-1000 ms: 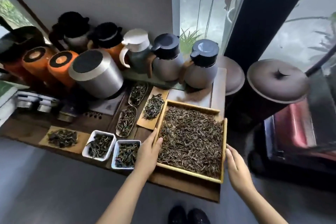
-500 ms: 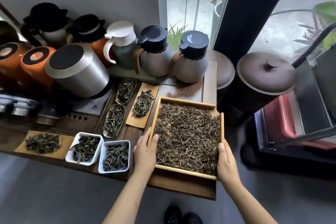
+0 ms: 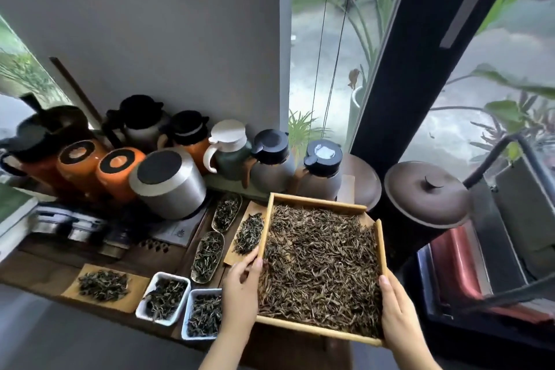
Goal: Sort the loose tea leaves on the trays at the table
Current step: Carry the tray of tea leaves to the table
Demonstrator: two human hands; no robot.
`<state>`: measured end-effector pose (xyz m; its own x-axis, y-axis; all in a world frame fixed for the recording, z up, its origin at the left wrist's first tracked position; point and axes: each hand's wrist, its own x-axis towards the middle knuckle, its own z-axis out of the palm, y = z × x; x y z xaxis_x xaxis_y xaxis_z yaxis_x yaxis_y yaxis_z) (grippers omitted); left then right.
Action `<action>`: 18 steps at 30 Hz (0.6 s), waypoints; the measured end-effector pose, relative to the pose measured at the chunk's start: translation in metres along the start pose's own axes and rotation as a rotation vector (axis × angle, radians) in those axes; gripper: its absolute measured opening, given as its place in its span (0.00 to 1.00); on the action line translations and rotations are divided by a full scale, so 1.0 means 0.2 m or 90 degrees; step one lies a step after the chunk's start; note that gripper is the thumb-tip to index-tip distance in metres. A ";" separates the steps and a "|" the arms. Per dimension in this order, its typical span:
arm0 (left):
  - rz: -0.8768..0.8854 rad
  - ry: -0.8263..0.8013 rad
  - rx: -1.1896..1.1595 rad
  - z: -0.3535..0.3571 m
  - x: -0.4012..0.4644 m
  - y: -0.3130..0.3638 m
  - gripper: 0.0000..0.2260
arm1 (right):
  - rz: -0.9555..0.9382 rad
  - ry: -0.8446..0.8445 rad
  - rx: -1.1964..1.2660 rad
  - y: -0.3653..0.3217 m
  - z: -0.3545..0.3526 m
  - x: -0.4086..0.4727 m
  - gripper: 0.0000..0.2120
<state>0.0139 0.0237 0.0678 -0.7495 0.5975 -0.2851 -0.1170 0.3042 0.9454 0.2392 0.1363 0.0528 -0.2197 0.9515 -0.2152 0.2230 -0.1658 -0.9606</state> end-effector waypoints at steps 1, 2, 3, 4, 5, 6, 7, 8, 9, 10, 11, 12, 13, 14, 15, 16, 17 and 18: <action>0.005 0.009 -0.018 -0.04 0.00 0.06 0.09 | -0.004 -0.011 0.010 -0.06 0.00 0.01 0.15; 0.019 0.019 -0.028 -0.08 -0.01 0.11 0.09 | -0.006 -0.021 0.021 -0.13 0.01 0.02 0.15; 0.034 0.029 -0.033 -0.12 -0.01 0.16 0.08 | -0.005 -0.030 0.030 -0.20 0.02 0.02 0.15; 0.045 0.037 -0.041 -0.17 -0.02 0.21 0.08 | -0.004 -0.039 0.032 -0.27 0.04 0.03 0.14; 0.050 0.046 -0.055 -0.22 -0.03 0.27 0.07 | -0.007 -0.048 0.029 -0.34 0.07 0.04 0.14; 0.055 0.059 -0.066 -0.27 -0.04 0.32 0.07 | -0.014 -0.057 0.027 -0.41 0.10 0.04 0.14; 0.065 0.080 -0.072 -0.33 -0.05 0.38 0.07 | -0.021 -0.071 0.023 -0.49 0.14 0.05 0.13; 0.078 0.108 -0.077 -0.39 -0.06 0.42 0.07 | -0.028 -0.093 0.019 -0.58 0.18 0.04 0.12; 0.091 0.138 -0.086 -0.45 -0.07 0.46 0.08 | -0.038 -0.117 0.013 -0.67 0.23 0.03 0.11; 0.098 0.164 -0.093 -0.53 -0.08 0.50 0.08 | -0.052 -0.145 0.010 -0.76 0.29 0.01 0.10; 0.098 0.184 -0.094 -0.60 -0.10 0.53 0.08 | -0.068 -0.174 0.007 -0.85 0.35 0.00 0.09; 0.095 0.199 -0.093 -0.68 -0.13 0.56 0.07 | -0.081 -0.206 0.002 -0.92 0.42 -0.03 0.10; 0.096 0.218 -0.098 -0.77 -0.16 0.58 0.06 | -0.092 -0.239 -0.004 -0.99 0.50 -0.06 0.11; 0.100 0.243 -0.109 -0.85 -0.19 0.61 0.06 | -0.100 -0.273 -0.004 -1.05 0.57 -0.09 0.11; 0.104 0.274 -0.119 -0.93 -0.23 0.63 0.06 | -0.100 -0.313 0.000 -1.10 0.65 -0.12 0.12; 0.108 0.309 -0.126 -1.02 -0.27 0.65 0.06 | -0.096 -0.354 0.001 -1.15 0.73 -0.16 0.13; 0.111 0.344 -0.135 -1.10 -0.32 0.68 0.06 | -0.092 -0.391 -0.005 -1.20 0.82 -0.19 0.13; 0.115 0.377 -0.149 -1.18 -0.36 0.71 0.06 | -0.092 -0.424 -0.014 -1.24 0.90 -0.23 0.13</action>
<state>-0.1024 -0.1524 0.2603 -0.9944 0.0949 -0.0470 -0.0445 0.0284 0.9986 0.0225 0.0863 0.2703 -0.7848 0.6004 -0.1535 0.1646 -0.0368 -0.9857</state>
